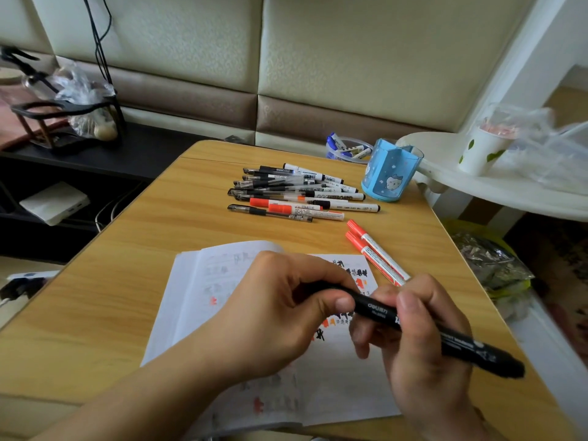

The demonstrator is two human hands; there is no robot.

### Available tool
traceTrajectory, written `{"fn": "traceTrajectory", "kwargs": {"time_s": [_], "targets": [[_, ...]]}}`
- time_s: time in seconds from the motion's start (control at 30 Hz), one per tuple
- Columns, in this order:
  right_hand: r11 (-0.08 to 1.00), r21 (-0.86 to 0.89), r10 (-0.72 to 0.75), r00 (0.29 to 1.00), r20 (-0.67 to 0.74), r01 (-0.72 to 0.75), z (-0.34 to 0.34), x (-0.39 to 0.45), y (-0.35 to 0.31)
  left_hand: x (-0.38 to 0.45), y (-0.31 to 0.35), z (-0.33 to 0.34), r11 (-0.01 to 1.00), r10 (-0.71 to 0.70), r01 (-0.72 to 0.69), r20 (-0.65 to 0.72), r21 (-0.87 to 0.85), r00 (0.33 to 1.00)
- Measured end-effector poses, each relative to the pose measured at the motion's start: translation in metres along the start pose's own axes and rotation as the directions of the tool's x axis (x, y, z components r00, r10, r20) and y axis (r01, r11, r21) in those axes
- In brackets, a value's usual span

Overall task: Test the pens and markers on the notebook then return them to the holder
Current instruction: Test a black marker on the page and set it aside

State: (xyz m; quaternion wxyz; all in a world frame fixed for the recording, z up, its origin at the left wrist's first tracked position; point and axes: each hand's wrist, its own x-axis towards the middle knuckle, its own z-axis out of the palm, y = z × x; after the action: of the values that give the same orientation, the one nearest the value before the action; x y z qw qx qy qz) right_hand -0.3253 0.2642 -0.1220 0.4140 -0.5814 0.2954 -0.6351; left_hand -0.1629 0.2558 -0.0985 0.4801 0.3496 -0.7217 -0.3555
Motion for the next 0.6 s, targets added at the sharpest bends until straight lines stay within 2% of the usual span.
{"fn": "traceTrajectory", "kwargs": {"time_s": [0.1,0.17,0.23,0.27,0.33,0.4,0.47,0.5,0.6], "targets": [[0.993,-0.059,-0.105,0.994,0.029,0.106,-0.001,0.001,-0.003,0.0,-0.001,0.003,0.996,-0.022,0.024,0.031,-0.081,0.999],[0.979,-0.137,-0.134,0.985,0.11,0.148,-0.005,0.006,-0.01,-0.001,-0.002,0.004,0.988,-0.055,0.054,-0.008,-0.147,0.998],[0.958,-0.22,-0.147,0.973,0.179,0.185,-0.019,0.019,-0.019,0.002,-0.007,0.002,0.988,-0.13,0.128,-0.028,-0.081,0.991],[0.917,-0.303,-0.194,0.954,0.23,0.26,-0.031,0.029,-0.021,0.003,-0.011,0.0,0.983,-0.175,0.177,-0.035,0.04,0.984],[0.724,-0.539,-0.241,0.89,0.387,0.43,-0.064,0.056,-0.018,0.003,-0.015,-0.005,0.912,-0.196,0.211,-0.078,0.352,0.977],[0.447,-0.726,-0.145,0.843,0.518,0.523,-0.097,0.093,-0.008,0.002,-0.019,-0.009,0.83,-0.157,0.177,-0.084,0.529,0.984],[0.151,-0.797,0.066,0.798,0.599,0.585,-0.129,0.124,0.012,0.001,-0.021,-0.009,0.81,-0.153,0.164,-0.067,0.564,0.986],[0.051,-0.796,0.179,0.778,0.602,0.604,-0.141,0.134,0.023,0.001,-0.021,-0.01,0.811,-0.161,0.173,-0.071,0.559,0.984],[-0.064,-0.786,0.359,0.749,0.556,0.614,-0.154,0.146,0.045,0.001,-0.02,-0.012,0.823,-0.18,0.2,-0.09,0.532,0.979]]}}
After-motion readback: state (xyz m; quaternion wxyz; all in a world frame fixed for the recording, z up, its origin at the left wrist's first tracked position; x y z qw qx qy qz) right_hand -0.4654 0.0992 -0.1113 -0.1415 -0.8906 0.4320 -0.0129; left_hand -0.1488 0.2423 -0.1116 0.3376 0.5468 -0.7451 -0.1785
